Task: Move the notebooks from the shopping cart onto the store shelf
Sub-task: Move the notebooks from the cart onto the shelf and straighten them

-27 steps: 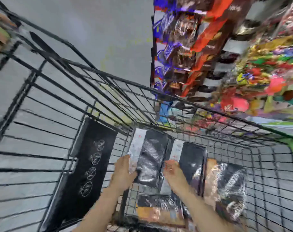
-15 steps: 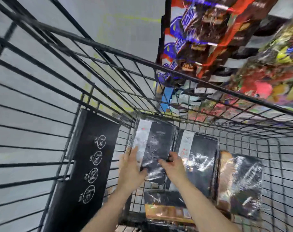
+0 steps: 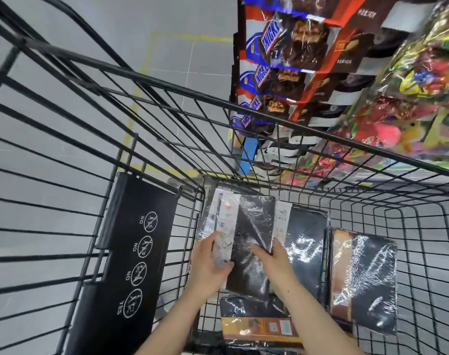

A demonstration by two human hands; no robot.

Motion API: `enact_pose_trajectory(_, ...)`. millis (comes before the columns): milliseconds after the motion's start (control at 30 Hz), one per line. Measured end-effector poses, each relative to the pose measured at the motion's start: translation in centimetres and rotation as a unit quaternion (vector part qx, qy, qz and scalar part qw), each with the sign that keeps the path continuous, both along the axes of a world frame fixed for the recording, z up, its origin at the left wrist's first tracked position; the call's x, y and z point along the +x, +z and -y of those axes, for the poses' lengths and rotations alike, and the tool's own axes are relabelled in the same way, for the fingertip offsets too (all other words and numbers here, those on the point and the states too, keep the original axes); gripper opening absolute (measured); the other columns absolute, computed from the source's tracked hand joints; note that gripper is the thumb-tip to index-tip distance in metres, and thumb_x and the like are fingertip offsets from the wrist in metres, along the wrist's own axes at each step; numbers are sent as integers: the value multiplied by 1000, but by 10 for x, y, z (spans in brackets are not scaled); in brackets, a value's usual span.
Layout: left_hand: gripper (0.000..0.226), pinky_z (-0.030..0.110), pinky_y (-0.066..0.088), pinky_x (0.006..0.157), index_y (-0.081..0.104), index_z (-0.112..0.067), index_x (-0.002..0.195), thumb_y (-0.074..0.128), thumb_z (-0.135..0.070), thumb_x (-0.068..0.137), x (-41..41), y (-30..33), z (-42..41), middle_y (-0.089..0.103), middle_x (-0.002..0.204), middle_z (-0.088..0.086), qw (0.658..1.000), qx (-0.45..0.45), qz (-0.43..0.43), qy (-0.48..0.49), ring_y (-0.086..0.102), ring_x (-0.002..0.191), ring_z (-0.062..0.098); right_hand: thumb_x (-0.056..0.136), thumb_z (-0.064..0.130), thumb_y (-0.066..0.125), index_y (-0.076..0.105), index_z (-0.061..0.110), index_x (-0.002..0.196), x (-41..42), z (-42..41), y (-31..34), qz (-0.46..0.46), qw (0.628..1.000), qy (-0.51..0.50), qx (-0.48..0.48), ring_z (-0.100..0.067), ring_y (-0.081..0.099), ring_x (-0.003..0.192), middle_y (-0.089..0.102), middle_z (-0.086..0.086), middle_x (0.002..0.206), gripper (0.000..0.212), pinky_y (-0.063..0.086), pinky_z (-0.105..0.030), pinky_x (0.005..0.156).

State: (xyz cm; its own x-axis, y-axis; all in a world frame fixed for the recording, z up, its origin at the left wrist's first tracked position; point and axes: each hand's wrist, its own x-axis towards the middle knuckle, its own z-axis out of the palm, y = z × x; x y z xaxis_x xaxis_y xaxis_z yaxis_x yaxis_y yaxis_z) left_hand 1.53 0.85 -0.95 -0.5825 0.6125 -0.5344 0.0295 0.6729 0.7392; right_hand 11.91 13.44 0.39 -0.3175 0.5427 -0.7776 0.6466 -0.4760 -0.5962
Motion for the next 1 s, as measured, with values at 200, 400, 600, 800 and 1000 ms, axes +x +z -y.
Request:
enact_pose_trajectory(200,93,39,22,115,15,-17,146,74,-28,75,-10,-9,-5,23,148,4,997,-74,-8,5,29,133,18,76,43,65,27,16,142,58,-29,24,19,998,-18,49,-23,38,131,36,-1,145,81,30,-44,110)
enact_pose_trajectory(400,107,45,28,112,11,-15,148,81,-28,67,-3,-33,-12,26,146,15,988,-125,-93,11,29,132,31,83,30,62,40,14,133,81,-47,22,24,996,-48,71,-20,50,114,54,-3,129,57,35,-42,105)
enact_pose_trajectory(600,95,36,47,91,20,-27,143,78,-26,68,-7,-32,-20,43,128,7,986,-86,-14,143,55,109,26,88,38,54,37,13,131,75,-40,21,78,987,6,138,-22,56,92,54,-2,126,54,44,-33,87)
enact_pose_trajectory(800,76,25,42,84,22,-27,146,65,-18,84,-12,3,-33,50,136,8,994,-36,-56,88,59,96,13,92,34,49,12,27,143,72,-42,40,75,992,40,92,-32,51,119,47,0,135,64,39,-44,101)
enact_pose_trajectory(1000,73,28,49,66,8,-37,147,52,-16,92,-5,73,-34,56,130,-1,992,-32,-118,-22,60,72,15,95,17,42,4,36,144,91,-57,100,56,989,102,96,-31,53,117,27,-3,151,64,45,-34,90)
